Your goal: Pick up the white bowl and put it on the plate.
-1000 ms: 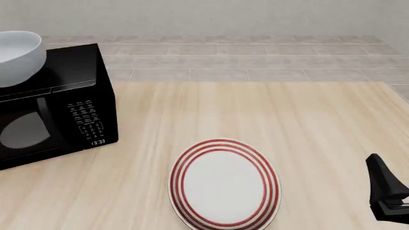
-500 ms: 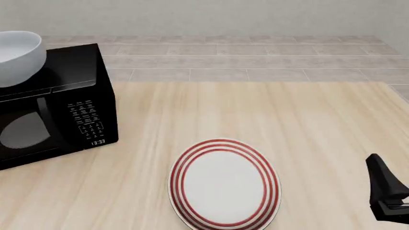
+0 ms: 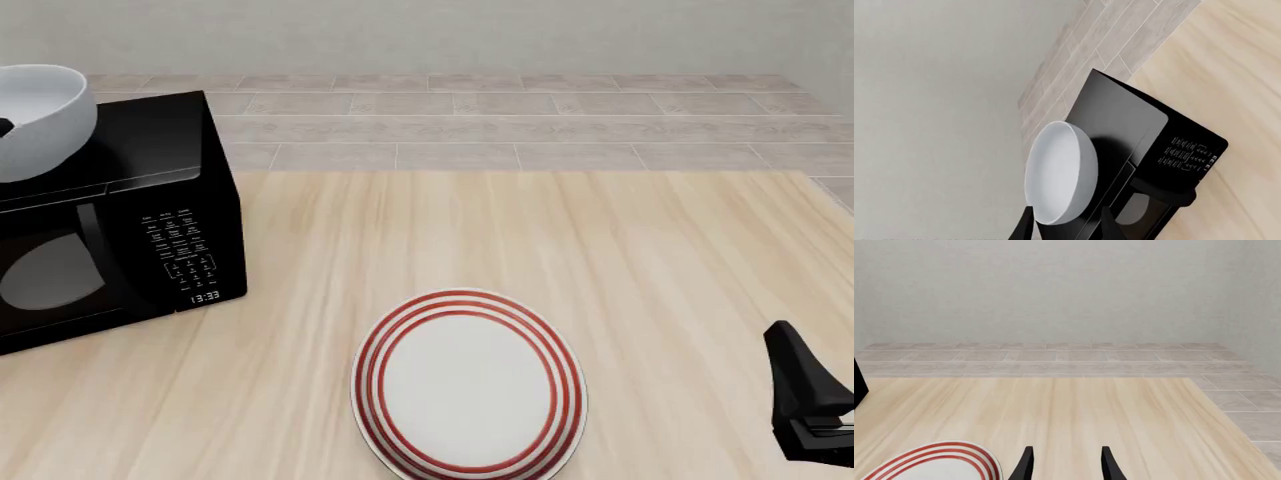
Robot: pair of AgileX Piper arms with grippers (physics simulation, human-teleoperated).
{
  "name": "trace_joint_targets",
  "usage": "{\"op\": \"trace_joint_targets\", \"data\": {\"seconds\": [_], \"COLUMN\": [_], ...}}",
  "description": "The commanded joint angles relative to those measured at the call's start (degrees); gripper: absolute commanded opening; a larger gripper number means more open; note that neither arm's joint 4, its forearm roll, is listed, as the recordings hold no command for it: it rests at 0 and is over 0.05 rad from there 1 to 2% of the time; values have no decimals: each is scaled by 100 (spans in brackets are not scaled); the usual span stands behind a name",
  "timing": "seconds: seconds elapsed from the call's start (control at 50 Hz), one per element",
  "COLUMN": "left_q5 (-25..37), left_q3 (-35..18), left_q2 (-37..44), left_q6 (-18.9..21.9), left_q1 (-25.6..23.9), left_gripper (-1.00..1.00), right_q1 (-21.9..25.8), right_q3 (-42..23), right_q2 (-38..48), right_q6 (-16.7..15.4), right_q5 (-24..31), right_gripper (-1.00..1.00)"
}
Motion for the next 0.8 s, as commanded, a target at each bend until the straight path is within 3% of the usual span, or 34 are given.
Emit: {"op": "trace_joint_targets", "data": {"seconds": [0.02,0.8], "left_q5": [-305,-464], "left_q3": [205,111], "left_q2": [142,285], "left_q6": [27,-41], "left_q1": [97,208], "left_gripper": [100,100], "right_q1": [3,2], "right_q3": [-1,-1], "right_q2": [8,7], "right_q6": [-3,-2], "right_q5": [-6,-6], "right_gripper": [100,100]}}
